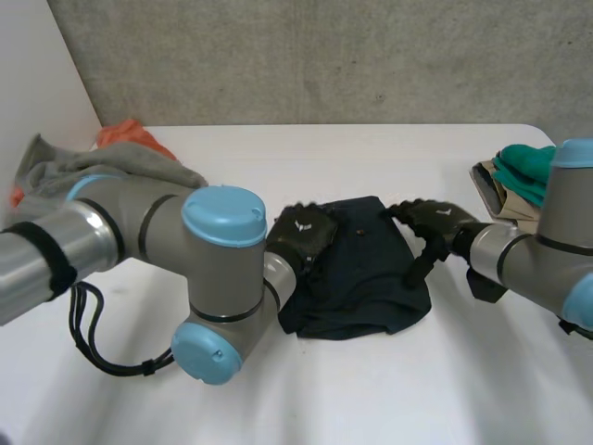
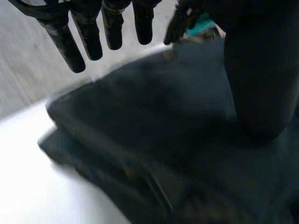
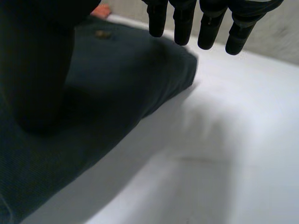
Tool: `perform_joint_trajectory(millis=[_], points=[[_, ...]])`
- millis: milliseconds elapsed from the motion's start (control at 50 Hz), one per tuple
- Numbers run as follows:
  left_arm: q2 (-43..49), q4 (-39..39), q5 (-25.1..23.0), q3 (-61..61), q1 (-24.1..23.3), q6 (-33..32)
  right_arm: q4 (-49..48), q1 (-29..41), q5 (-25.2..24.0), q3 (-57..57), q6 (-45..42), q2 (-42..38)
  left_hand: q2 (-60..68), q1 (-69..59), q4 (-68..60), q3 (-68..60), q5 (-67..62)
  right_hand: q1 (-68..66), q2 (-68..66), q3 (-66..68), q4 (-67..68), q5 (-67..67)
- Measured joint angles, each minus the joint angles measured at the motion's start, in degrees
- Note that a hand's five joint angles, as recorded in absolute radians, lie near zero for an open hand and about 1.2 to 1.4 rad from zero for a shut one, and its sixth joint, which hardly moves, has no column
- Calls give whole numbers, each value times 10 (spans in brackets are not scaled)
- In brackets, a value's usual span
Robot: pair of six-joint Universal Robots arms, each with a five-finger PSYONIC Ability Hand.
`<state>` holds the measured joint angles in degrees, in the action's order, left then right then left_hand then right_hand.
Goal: Fold the laundry.
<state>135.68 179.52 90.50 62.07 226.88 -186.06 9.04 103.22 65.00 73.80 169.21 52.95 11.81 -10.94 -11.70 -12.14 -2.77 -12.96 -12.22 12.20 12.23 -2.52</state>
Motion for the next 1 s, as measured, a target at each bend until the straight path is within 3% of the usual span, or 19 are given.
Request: perform_joint_trajectory(millis=[100,200,320,460,520,620,720,760,840,1000], points=[[25,-62,4,-21,7,-26,16,6,-7,-36,-40,-56,0,0,0,0,0,0,2,0,0,0],[21,-89,15,-27,18,-58,21,14,27,-49,-102,-59,0,0,0,0,0,0,3,-4,0,0],[-31,-88,24,-23,26,-72,10,27,68,-32,-140,5,0,0,0,0,0,0,3,-4,0,0],[-125,-43,10,-1,28,-64,-74,37,75,67,-139,103,0,0,0,0,0,0,3,-4,0,0],[-173,-12,-20,20,29,-55,-141,44,74,149,-137,155,0,0,0,0,0,0,3,-4,0,0],[-231,4,-136,45,51,-24,-248,62,71,285,-135,200,0,-2,0,0,0,0,3,-4,0,0],[-251,-25,-269,55,89,17,-340,94,72,384,-136,201,0,-2,-1,0,0,0,3,-4,0,0],[-253,-36,-301,56,100,28,-362,103,73,402,-136,195,0,-2,-1,0,0,0,3,-4,0,0],[-250,-47,-328,57,113,38,-412,125,82,416,-139,156,0,-2,-1,0,0,0,3,-4,0,0],[-243,-48,-322,59,112,39,-489,152,138,379,-144,87,0,-2,-1,0,0,0,3,-4,0,0]])
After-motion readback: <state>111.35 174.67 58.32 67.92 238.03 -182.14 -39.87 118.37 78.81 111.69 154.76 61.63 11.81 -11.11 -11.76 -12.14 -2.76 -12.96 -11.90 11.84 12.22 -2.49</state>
